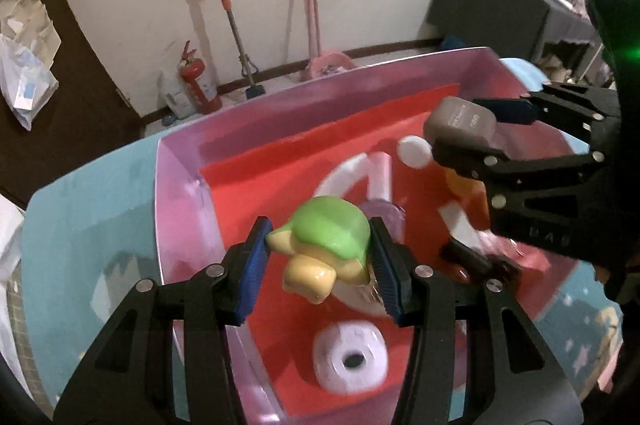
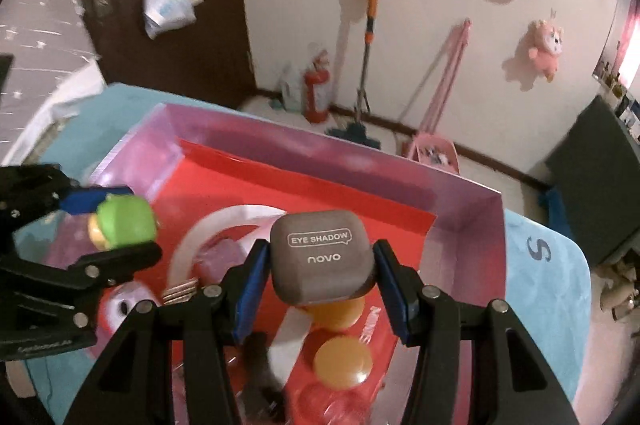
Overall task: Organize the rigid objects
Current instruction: 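Carry the turtle and eyeshadow case into the pink box and open both tools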
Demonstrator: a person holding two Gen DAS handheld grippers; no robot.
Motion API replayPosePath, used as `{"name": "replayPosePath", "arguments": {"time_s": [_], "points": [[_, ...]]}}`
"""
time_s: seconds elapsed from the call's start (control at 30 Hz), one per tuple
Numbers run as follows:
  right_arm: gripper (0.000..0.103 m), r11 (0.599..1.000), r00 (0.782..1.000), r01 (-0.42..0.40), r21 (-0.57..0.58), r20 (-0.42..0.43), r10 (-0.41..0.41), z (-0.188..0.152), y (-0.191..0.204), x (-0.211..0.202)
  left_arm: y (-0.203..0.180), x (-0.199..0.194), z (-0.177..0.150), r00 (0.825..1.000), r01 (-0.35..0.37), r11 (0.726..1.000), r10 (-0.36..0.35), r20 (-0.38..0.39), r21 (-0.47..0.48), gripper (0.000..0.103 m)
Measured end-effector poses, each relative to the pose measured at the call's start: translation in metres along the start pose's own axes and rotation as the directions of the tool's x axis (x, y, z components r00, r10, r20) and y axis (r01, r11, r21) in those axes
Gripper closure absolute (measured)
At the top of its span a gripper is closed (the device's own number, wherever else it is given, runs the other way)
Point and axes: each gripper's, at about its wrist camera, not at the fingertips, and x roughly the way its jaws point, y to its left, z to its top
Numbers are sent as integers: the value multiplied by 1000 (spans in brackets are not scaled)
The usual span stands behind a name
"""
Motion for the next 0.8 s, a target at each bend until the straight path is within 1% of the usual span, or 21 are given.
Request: {"name": "replayPosePath", "arguments": {"time_s": [0.1, 0.23, 0.37, 0.57, 0.8], "points": [[48, 1000, 999, 24, 8, -45, -24, 8, -6, 18, 4, 13, 11, 1000, -12, 1000, 12, -23, -4, 57], [48, 999, 996, 30, 14, -83, -29, 13, -12, 32, 8, 30, 19, 998, -29, 1000, 28, -59, -12, 56], [48, 999, 993, 38, 9, -114, -37, 16, -14, 44, 7, 37, 14, 995, -43, 999, 43, -88, 5, 56], [48, 999, 990, 47, -3, -131, -47, 16, -12, 53, 11, 43, 6, 989, -72, 997, 74, -125, 20, 56], [48, 998, 986, 61, -10, -156, -62, 17, -10, 64, 11, 50, 2, 982, -77, 997, 80, -172, 28, 56]]}}
